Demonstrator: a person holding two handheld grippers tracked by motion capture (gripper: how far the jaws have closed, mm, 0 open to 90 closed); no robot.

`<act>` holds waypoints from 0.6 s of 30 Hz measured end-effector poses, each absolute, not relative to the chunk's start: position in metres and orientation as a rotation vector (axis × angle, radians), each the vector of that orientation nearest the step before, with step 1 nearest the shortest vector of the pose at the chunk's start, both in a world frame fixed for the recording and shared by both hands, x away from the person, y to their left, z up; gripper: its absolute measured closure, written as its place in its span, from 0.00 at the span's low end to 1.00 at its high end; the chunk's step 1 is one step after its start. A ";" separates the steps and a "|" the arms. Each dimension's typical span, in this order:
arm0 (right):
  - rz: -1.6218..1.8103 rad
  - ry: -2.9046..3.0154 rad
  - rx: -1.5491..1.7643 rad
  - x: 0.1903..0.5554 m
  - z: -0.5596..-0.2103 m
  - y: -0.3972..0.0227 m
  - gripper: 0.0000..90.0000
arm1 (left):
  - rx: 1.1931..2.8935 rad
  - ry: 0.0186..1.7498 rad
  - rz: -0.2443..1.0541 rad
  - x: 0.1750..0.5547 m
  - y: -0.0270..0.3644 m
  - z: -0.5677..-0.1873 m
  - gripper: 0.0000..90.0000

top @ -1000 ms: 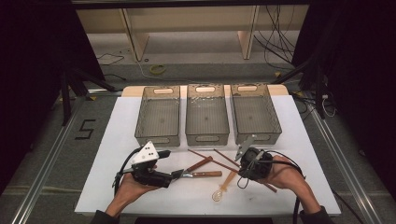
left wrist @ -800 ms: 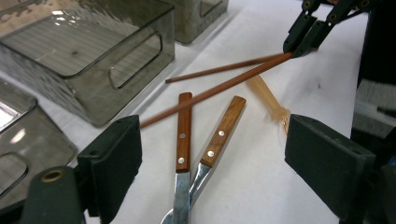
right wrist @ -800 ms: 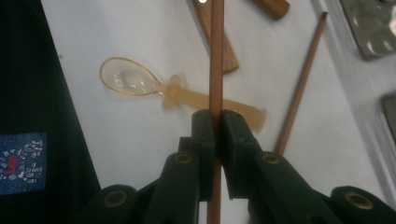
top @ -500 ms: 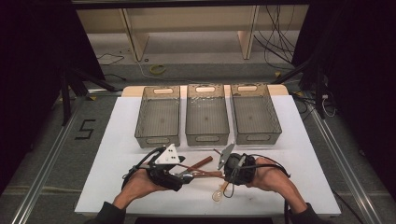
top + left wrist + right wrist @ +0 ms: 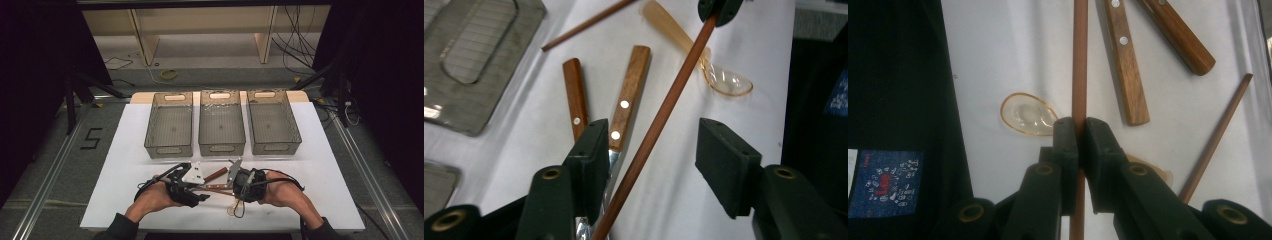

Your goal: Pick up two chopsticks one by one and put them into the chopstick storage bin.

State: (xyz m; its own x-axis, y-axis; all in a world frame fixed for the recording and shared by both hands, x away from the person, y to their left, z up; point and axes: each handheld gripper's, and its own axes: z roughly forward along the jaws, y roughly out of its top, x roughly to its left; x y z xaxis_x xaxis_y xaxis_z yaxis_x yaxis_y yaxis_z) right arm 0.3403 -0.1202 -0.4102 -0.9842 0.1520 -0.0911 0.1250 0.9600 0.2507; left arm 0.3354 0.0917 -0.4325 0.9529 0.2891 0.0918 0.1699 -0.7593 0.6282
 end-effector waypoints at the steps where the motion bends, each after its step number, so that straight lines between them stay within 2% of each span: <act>1: 0.372 2.999 0.212 0.340 -0.410 -0.120 0.94 | 2.457 0.318 0.240 0.335 0.090 -0.433 0.55; 5: 0.374 3.003 0.193 0.338 -0.410 -0.118 0.94 | 2.495 0.281 0.236 0.335 0.086 -0.436 0.63; 18: 0.372 3.016 0.130 0.334 -0.411 -0.115 0.94 | 2.547 0.241 0.211 0.333 0.082 -0.441 0.82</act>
State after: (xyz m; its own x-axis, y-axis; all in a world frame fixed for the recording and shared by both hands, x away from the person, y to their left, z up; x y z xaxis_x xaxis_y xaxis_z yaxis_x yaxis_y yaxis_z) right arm 0.3342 -0.1154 -0.4111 -0.9914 0.0967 -0.0882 0.0723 0.9665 0.2462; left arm 0.3330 0.0820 -0.4412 0.9714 0.2158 0.0992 0.1263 -0.8232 0.5535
